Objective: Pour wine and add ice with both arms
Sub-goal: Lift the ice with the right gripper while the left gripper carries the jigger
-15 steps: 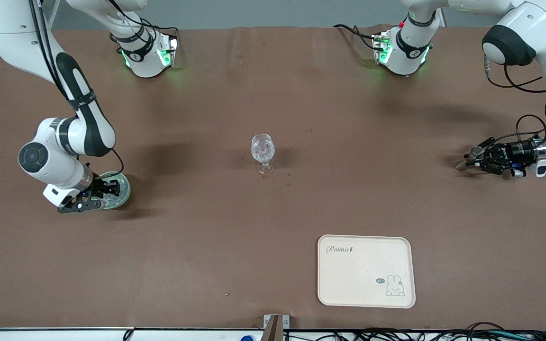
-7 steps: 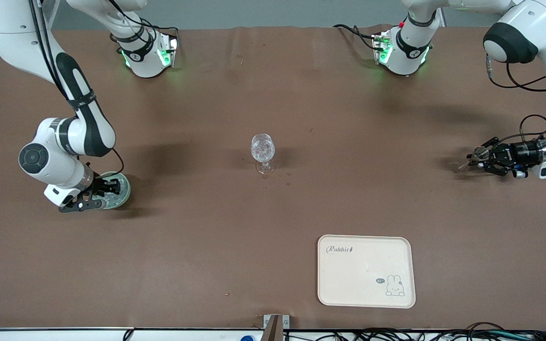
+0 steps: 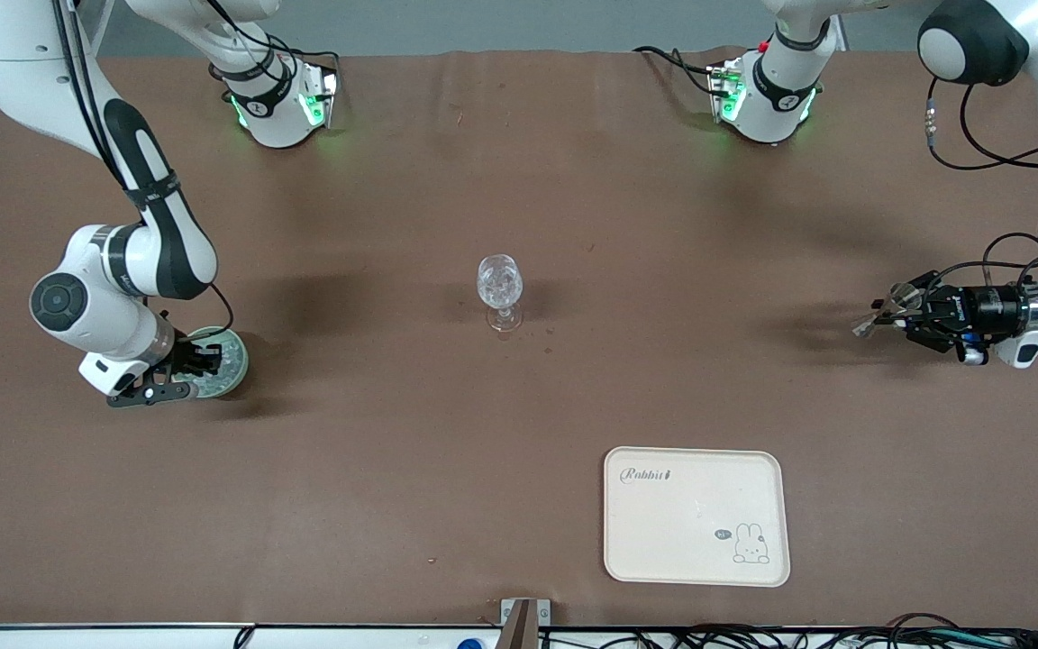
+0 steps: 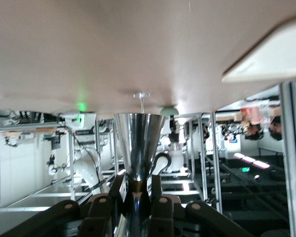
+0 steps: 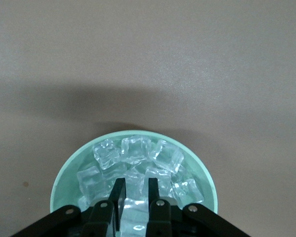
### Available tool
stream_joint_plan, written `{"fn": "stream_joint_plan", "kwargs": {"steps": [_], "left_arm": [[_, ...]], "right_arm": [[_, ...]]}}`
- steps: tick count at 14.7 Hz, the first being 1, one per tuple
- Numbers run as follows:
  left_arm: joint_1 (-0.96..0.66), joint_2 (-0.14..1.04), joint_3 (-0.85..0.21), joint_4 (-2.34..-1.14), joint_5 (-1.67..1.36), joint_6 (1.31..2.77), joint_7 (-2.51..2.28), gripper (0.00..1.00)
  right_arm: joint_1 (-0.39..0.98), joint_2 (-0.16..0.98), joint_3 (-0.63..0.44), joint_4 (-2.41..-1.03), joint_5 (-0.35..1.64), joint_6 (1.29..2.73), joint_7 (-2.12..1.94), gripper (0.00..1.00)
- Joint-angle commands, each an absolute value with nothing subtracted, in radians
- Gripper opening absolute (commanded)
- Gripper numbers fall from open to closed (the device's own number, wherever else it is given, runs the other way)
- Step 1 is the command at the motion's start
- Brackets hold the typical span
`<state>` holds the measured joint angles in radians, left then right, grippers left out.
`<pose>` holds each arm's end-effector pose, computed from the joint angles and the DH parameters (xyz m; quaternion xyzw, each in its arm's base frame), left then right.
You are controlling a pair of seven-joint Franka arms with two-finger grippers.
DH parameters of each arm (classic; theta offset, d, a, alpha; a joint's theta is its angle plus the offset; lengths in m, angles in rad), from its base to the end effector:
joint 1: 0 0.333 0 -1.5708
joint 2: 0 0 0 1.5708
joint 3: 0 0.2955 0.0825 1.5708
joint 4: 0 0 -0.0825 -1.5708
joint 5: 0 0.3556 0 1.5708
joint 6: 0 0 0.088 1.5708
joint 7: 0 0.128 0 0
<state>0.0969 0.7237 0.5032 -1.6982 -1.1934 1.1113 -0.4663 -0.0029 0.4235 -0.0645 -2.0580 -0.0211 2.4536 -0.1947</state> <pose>0.5229 0.1481 0.2250 0.5914 0.4952 -0.4566 0.4434 0.5631 -0.0384 0.2083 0.9969 0.0745 -0.0161 0.0179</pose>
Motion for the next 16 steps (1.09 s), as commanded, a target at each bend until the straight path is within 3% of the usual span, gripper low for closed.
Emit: {"fn": "stream_joint_plan", "kwargs": {"steps": [1,7,11,16], "left_arm": [[0.080,0.602,0.439,-1.807,-1.201,1.178,-0.547,0.00],[0.081,0.379,0.106,-1.934,-1.187,1.544,-0.802,0.00],[0.089,0.327,-0.138,-1.936,-1.152,1.730,-0.928,0.00],[0.091,0.333,-0.337,-1.927,-1.073,1.838,-0.979,0.00]], "right_arm": [[-0.002,0.422,-0.063,-2.040,-0.018,2.419,-0.189,0.03],[-0.003,0.342,-0.063,-1.899,0.017,2.150,-0.108,0.00],[-0.002,0.241,-0.063,-1.786,0.015,1.993,-0.034,0.00],[0.000,0.189,-0.063,-1.531,0.015,1.699,0.023,0.00]]}}
